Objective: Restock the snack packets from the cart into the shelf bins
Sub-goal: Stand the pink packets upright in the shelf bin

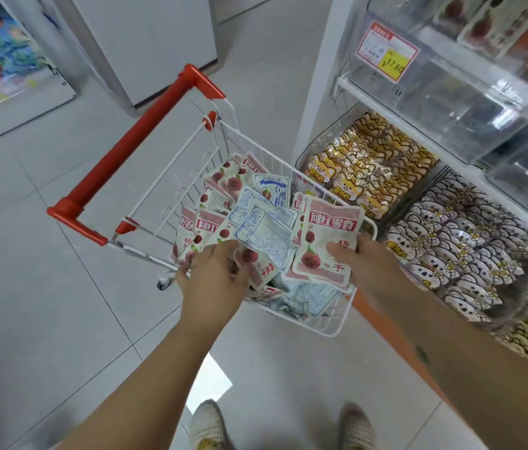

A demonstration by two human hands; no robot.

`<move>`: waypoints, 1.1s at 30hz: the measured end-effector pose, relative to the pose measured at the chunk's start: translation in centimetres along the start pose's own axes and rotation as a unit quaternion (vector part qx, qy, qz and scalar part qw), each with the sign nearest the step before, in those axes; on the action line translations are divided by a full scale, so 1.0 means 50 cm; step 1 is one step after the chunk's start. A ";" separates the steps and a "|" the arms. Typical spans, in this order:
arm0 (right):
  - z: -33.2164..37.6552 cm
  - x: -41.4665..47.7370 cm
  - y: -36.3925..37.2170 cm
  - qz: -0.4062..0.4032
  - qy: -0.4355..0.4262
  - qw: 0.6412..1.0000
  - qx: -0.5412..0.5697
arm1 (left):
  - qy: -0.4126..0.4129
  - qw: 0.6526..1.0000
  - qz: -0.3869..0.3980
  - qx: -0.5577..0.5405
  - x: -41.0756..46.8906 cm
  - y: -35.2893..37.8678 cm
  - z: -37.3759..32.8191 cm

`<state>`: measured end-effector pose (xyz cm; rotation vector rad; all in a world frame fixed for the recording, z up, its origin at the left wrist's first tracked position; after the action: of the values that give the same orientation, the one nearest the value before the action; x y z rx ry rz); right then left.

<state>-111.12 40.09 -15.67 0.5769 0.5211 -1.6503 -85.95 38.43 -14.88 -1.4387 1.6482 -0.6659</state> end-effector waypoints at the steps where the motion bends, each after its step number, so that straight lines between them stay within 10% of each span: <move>1: -0.005 -0.010 0.006 0.014 0.001 1.000 0.012 | -0.019 1.000 0.012 0.007 0.009 0.004 -0.001; 14: -0.043 -0.029 -0.019 -0.024 0.006 0.997 0.073 | -0.143 0.987 0.066 -0.019 0.081 0.078 -0.001; 24: -0.014 -0.090 0.024 0.017 0.085 0.982 0.169 | -0.110 0.974 0.018 -0.197 -0.008 -0.131 0.012; 33: 0.035 -0.174 0.085 0.150 0.073 0.935 0.312 | -0.112 0.795 0.113 -0.585 -0.100 -0.054 -0.117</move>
<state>-105.97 45.00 -8.89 1.1919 -0.0110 -1.4685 -89.48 41.96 -8.42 -1.9325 2.0573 0.8395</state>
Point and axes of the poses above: each hand's wrist, its own x-axis towards the middle knuckle, its own y-axis out of the palm, z = x × y, the point moved 4 cm from there along x, towards the middle knuckle, and after that the axes turned 4 degrees about y, right-handed, at the moved point
